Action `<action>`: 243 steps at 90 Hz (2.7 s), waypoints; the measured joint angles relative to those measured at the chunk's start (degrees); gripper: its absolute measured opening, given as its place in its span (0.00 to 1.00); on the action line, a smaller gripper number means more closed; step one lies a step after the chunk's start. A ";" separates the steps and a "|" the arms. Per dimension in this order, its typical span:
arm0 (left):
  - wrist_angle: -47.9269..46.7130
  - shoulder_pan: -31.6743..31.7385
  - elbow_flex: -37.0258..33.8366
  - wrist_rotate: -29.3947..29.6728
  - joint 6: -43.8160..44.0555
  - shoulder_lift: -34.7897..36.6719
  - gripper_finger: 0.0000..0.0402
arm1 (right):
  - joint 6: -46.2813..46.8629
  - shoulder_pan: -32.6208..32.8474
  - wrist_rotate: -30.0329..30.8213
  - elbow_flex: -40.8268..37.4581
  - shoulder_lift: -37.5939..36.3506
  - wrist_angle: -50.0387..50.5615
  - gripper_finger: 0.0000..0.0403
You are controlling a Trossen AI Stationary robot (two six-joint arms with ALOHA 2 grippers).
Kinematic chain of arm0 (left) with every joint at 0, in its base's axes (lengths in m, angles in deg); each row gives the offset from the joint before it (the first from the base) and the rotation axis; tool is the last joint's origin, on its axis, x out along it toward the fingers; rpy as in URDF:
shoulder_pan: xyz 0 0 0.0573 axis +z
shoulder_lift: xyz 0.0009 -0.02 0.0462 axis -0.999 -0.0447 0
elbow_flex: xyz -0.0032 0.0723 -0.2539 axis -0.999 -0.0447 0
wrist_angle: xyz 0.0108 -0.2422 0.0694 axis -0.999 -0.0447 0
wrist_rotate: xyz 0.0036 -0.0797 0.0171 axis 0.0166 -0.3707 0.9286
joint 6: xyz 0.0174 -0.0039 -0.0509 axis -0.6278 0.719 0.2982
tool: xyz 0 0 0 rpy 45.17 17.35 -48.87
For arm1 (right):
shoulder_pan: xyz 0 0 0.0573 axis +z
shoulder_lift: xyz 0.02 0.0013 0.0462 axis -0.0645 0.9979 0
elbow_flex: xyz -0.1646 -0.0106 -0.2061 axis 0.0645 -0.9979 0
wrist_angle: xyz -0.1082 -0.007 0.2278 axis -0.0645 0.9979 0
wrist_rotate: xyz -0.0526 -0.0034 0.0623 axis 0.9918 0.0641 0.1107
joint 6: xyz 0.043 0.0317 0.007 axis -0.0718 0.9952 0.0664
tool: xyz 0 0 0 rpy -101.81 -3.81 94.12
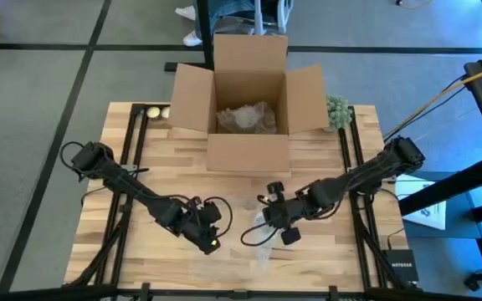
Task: Wrap mug
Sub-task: Wrap the mug with the bubble wrap
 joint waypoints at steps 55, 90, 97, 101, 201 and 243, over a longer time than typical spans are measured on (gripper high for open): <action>10.21 -4.79 -13.72 -0.93 24.11 -2.13 0.28 | 17.65 4.85 7.49 -32.37 -27.62 -17.93 0.00; 17.65 -4.16 -14.61 -2.40 17.88 -6.36 0.02 | 17.64 4.73 8.22 -40.66 -26.71 -27.57 0.00; 15.39 -4.20 -13.27 -1.00 16.51 -5.31 0.01 | 17.64 4.73 7.56 -41.65 -25.60 -30.51 0.00; 12.97 -4.20 -12.41 -0.33 16.42 -4.66 0.00 | 17.68 4.73 6.74 -41.93 -24.44 -32.22 0.00; 39.72 7.00 -1.36 11.21 -22.94 0.03 0.00 | 14.66 1.56 8.11 -29.54 0.90 -49.42 0.00; 16.29 -1.99 1.75 10.84 -14.21 2.53 0.00 | 14.48 1.71 8.24 -29.54 0.90 -46.80 0.00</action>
